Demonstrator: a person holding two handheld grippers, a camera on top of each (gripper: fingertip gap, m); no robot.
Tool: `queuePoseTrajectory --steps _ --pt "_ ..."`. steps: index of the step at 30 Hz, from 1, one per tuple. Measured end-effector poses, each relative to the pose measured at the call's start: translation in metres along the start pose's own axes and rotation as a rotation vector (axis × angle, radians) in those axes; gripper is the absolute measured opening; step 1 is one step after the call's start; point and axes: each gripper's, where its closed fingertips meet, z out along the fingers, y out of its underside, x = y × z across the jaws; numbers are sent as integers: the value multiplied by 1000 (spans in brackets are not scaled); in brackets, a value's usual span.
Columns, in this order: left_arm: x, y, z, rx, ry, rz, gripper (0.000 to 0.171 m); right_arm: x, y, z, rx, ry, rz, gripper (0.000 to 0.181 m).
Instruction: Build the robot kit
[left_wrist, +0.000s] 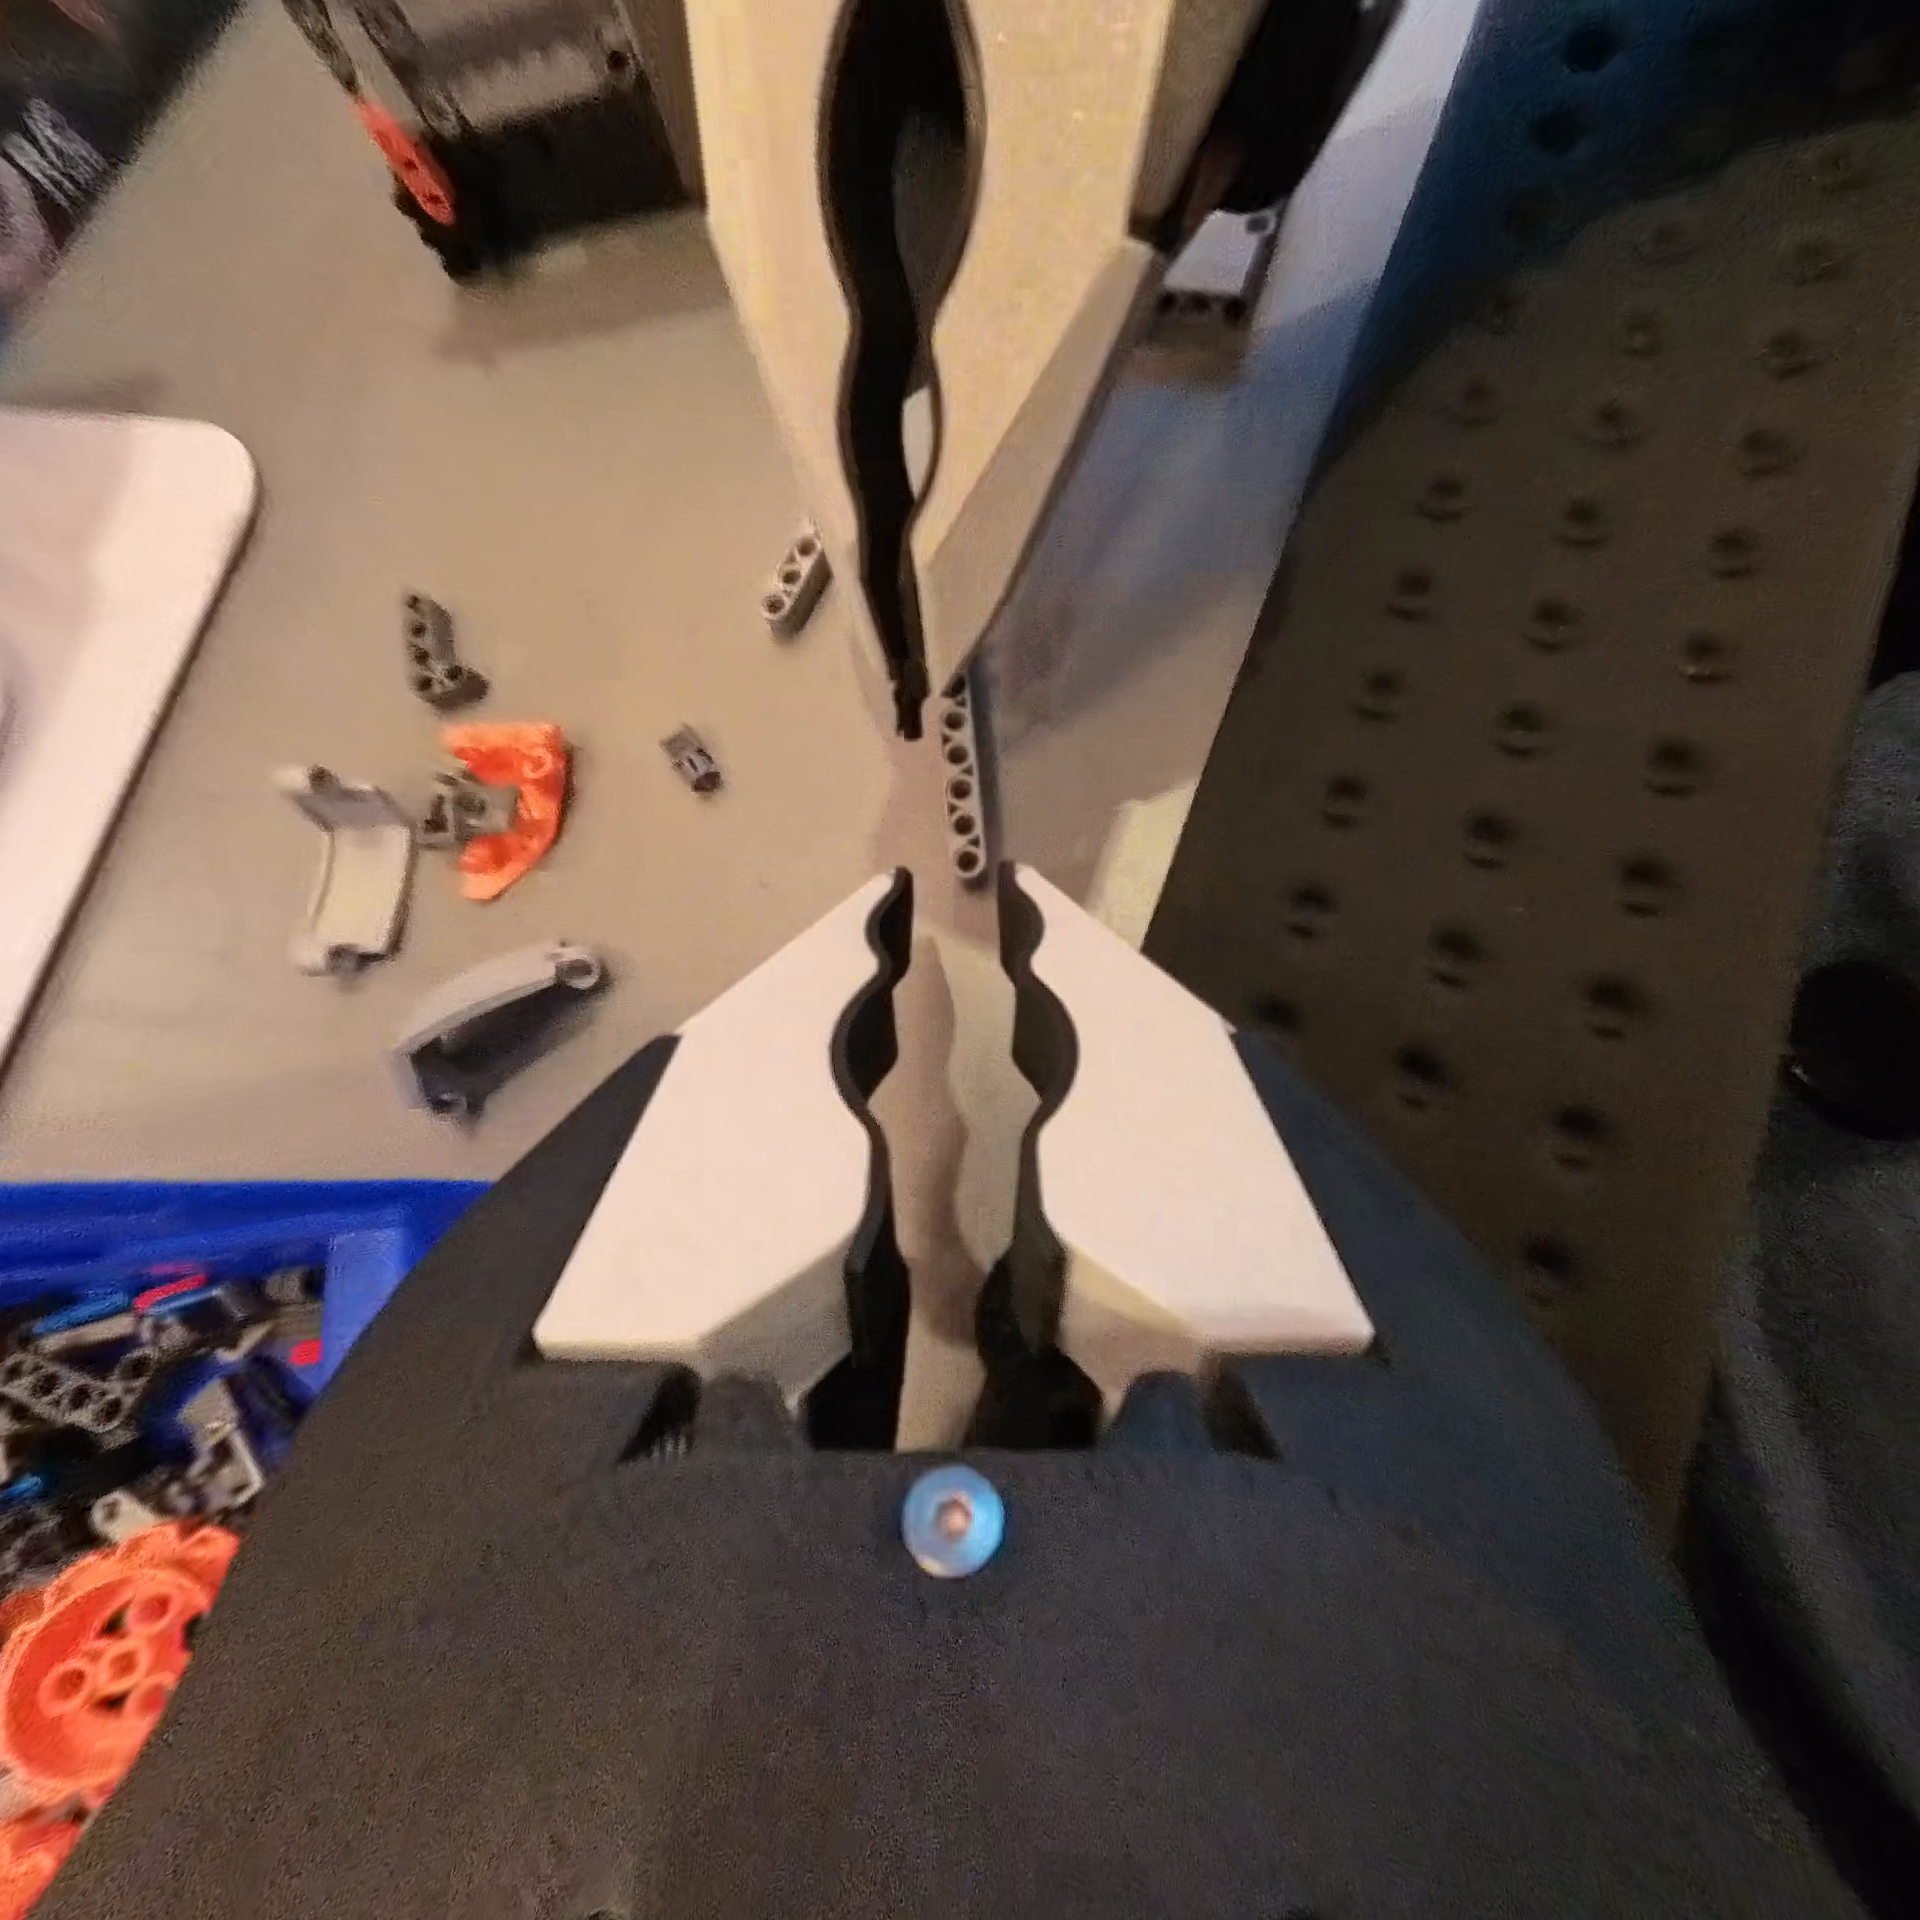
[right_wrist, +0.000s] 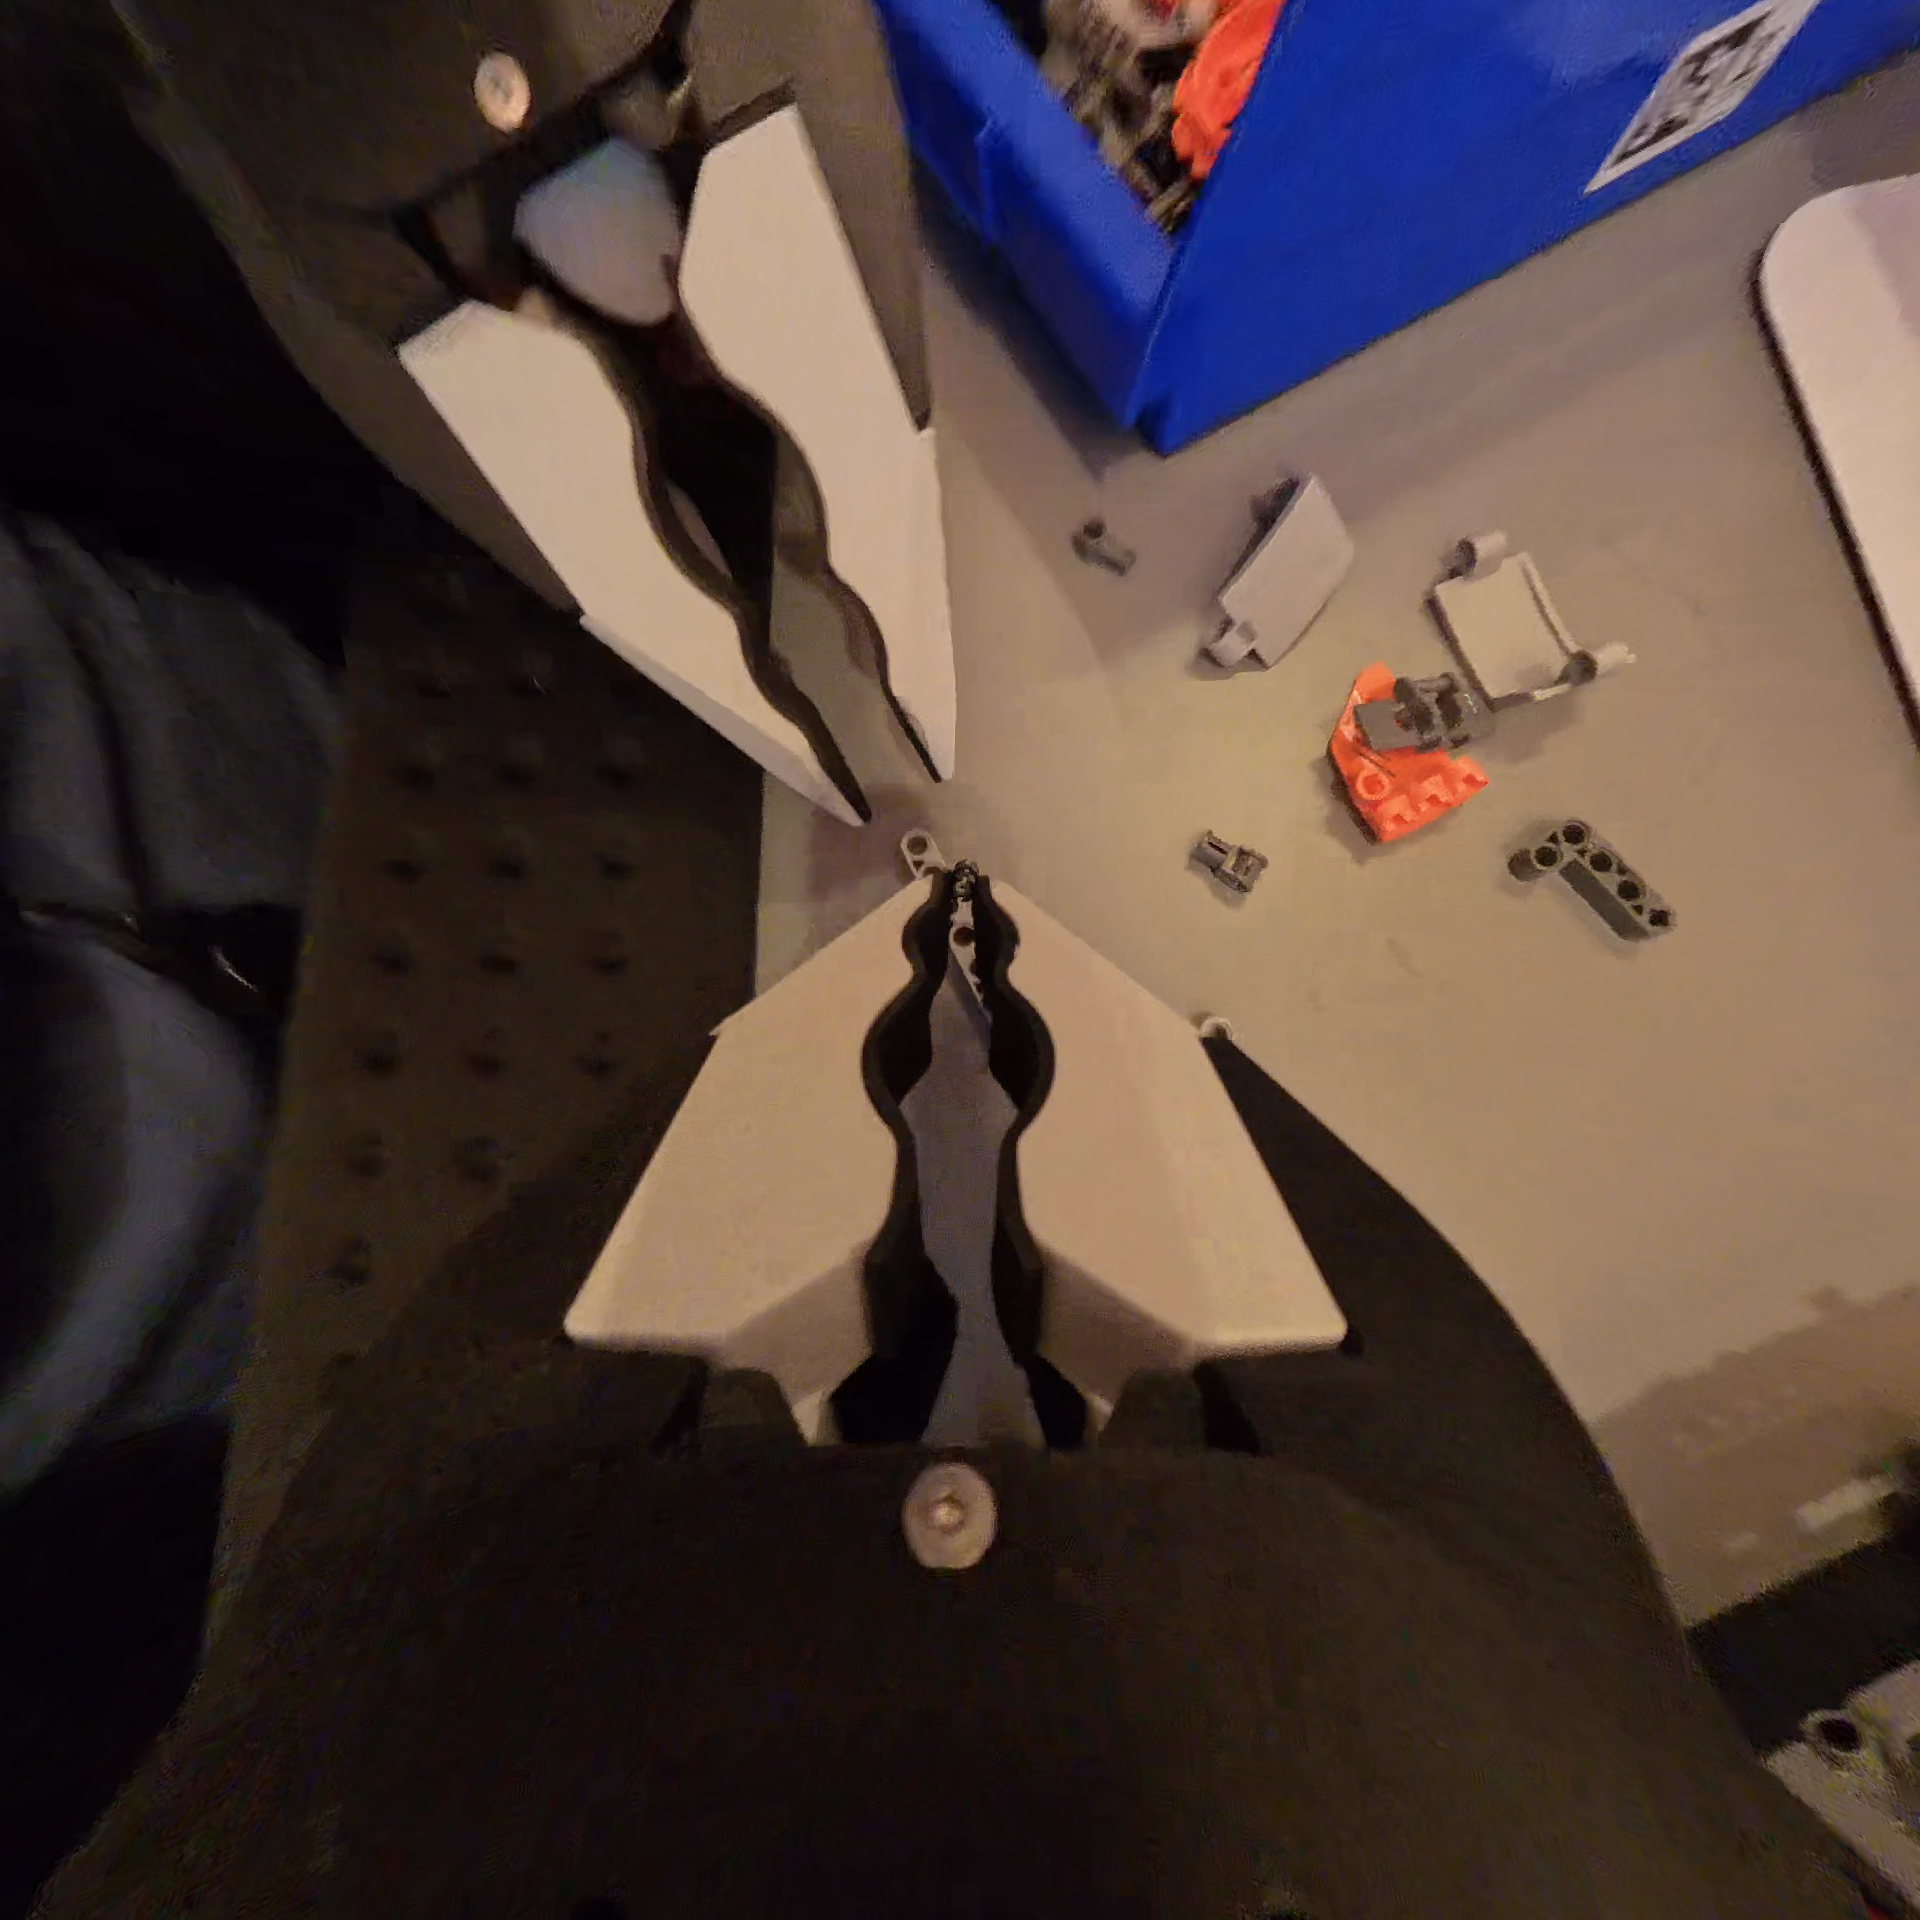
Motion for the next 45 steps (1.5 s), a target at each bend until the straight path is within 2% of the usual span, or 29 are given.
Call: queuePoseTrajectory --steps 7,18,34,45 --pt "1 9 16 -104 82 -54 5 -4 10 15 -176 7 -205 1" --pt "2 4 20 -90 121 -68 0 -3 17 17 -291 6 -310 1" --pt "1 2 22 -73 143 -92 0 -4 18 17 -365 -35 -392 0" --pt "0 2 23 -76 145 -101 0 -2 23 21 -341 -127 -309 0"
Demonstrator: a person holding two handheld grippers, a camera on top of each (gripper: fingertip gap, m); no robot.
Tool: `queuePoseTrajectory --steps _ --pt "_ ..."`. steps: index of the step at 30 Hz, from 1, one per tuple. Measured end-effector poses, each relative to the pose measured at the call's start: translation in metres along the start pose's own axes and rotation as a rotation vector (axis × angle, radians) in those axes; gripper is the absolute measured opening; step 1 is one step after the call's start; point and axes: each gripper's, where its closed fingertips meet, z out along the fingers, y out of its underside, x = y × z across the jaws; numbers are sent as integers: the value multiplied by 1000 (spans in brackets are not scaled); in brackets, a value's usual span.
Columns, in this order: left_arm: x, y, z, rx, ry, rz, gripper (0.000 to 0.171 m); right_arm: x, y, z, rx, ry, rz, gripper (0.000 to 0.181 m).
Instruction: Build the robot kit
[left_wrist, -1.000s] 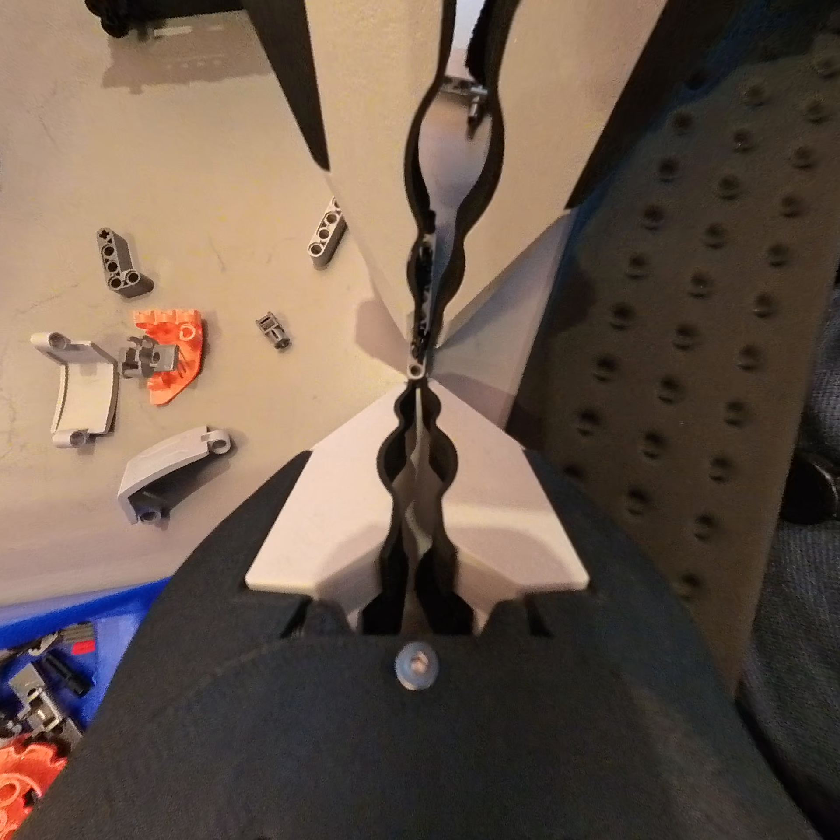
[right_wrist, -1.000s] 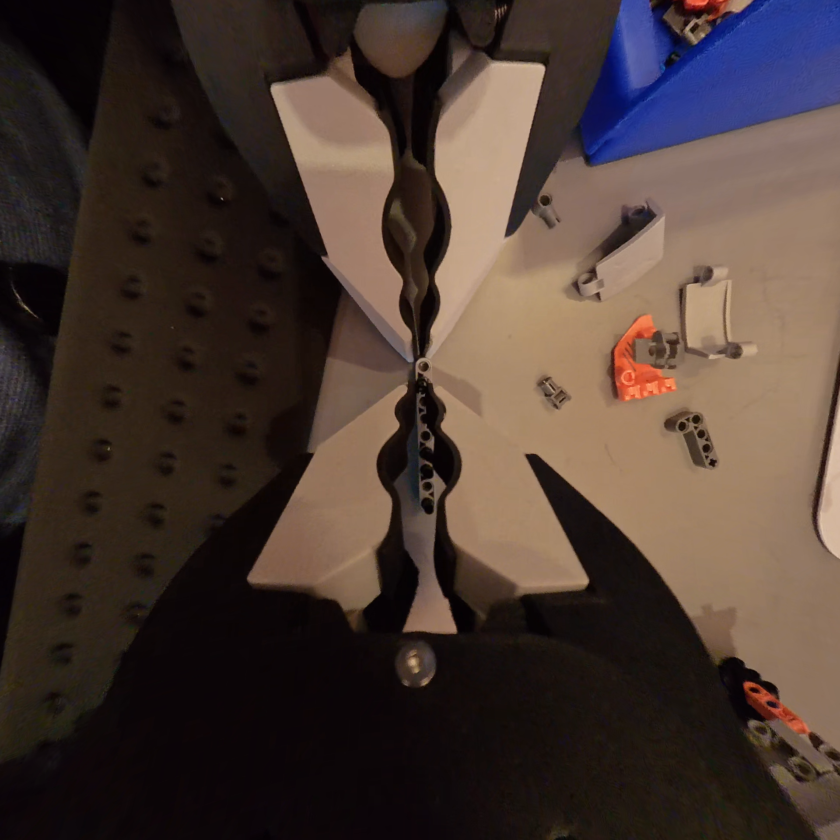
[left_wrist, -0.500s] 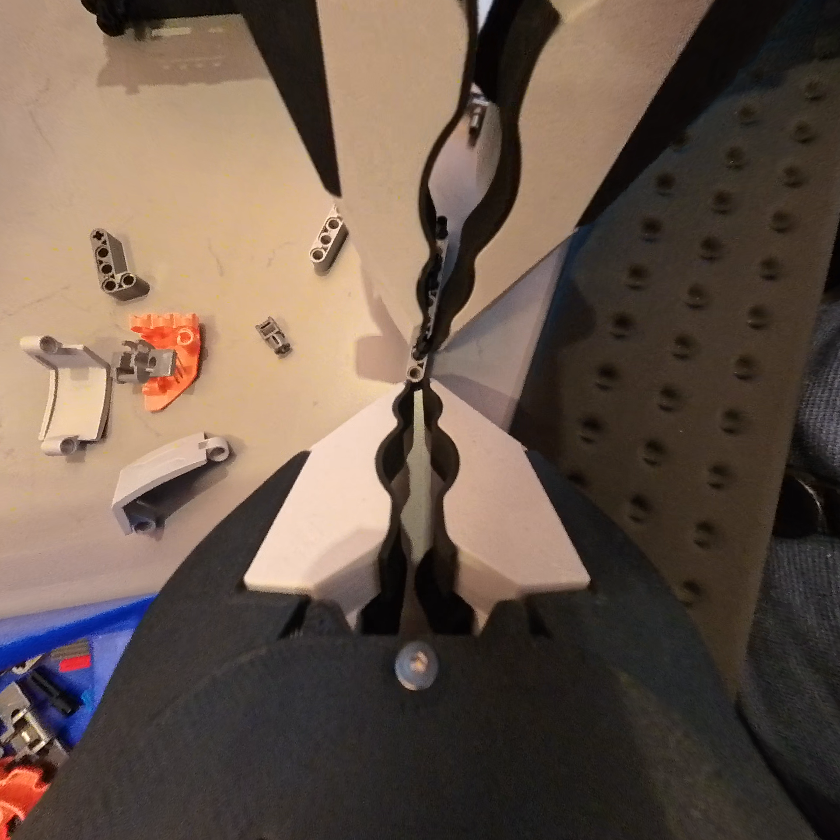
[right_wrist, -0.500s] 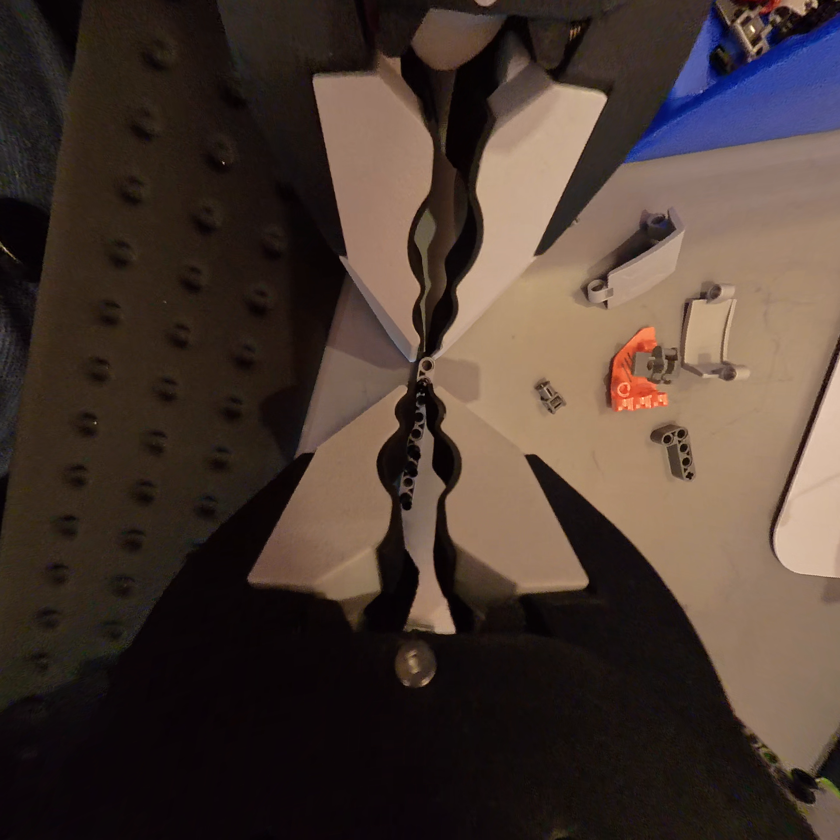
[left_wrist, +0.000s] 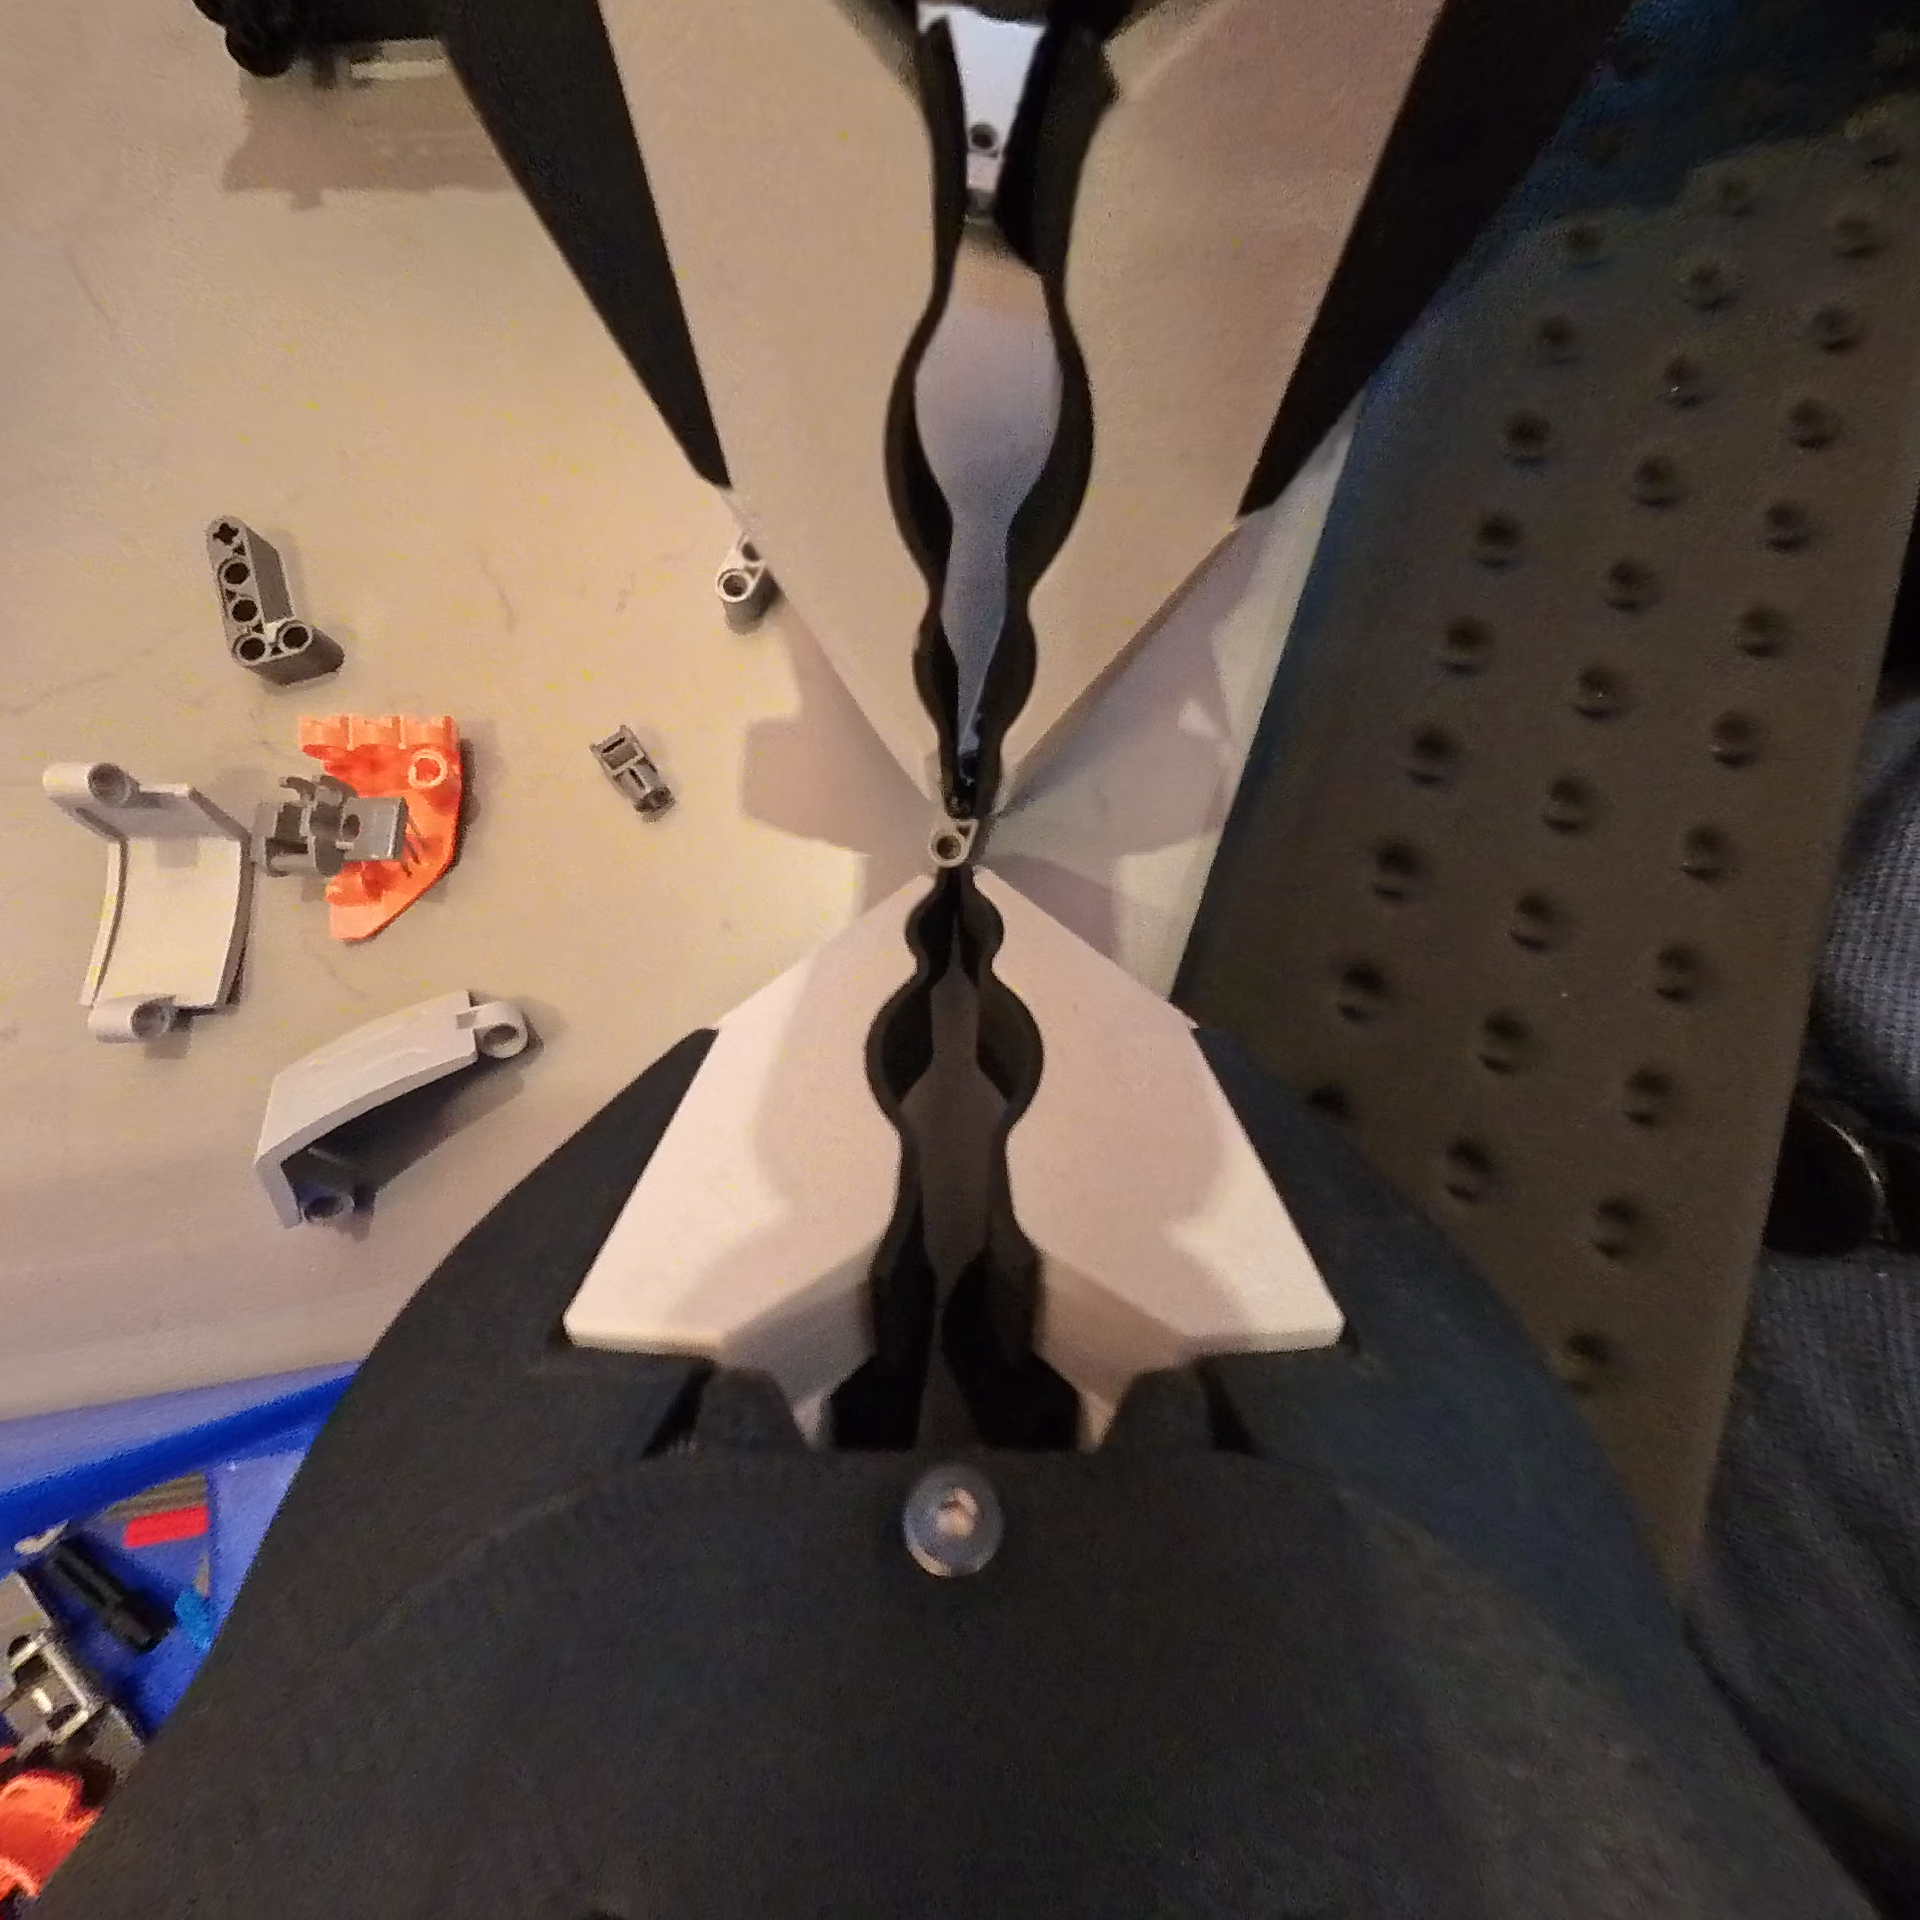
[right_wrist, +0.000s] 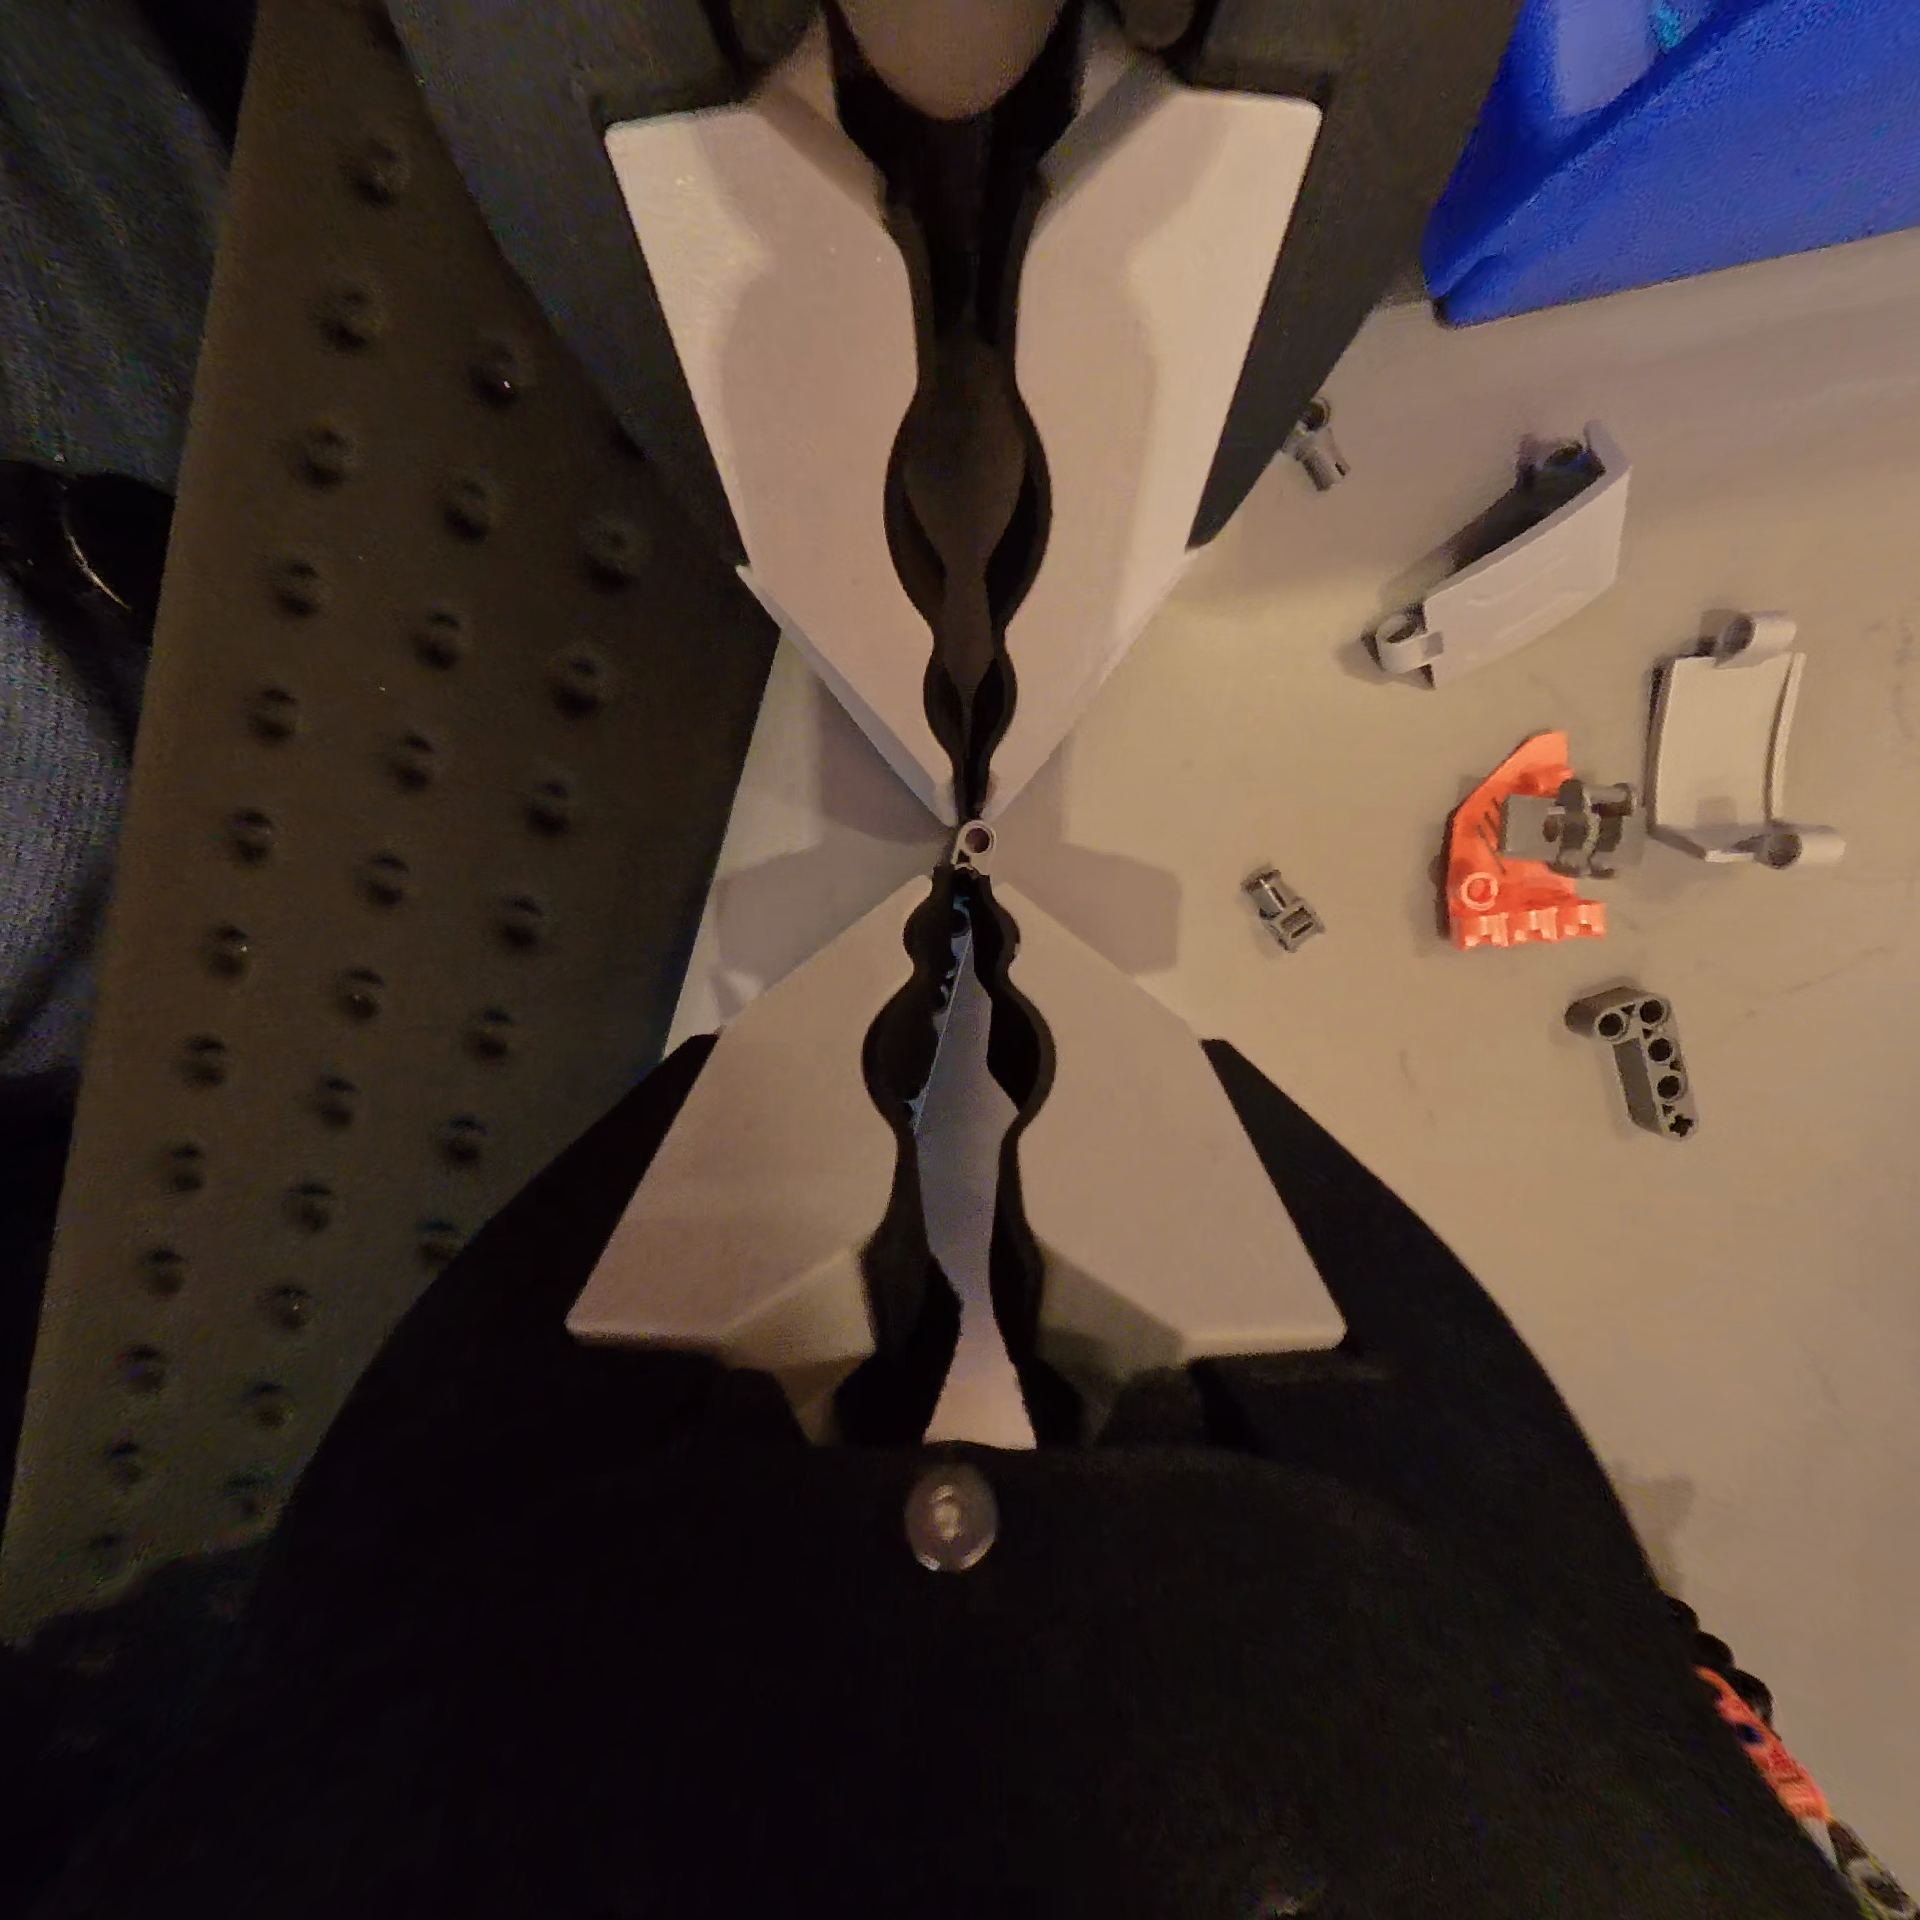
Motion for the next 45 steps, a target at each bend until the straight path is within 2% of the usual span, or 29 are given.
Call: queuePoseTrajectory --steps 5,12,16,19,24,28,36,39,45 --pt "0 0 0 4 21 -20 0 0 0 0 29 -45 48 0" --pt "1 -3 1 11 28 -22 21 -4 -9 -5 102 -32 63 1" --pt "5 -5 2 12 19 34 7 -4 -12 -8 155 -45 91 1" --pt "6 -7 2 17 6 53 6 -4 -12 -10 184 -46 116 2" --pt "2 -14 -3 55 -69 116 5 0 -15 -27 284 -57 208 16" --pt "1 -21 -5 66 -160 214 4 1 -14 -37 372 -129 330 28" --pt "-3 -39 -19 138 -287 316 5 -4 -6 -38 408 -191 407 19" --pt "-3 -43 -24 156 -332 354 5 -7 -12 -47 476 -243 434 26" --pt "-3 -48 -29 168 -398 417 5 -7 -18 -50 542 -300 494 26"
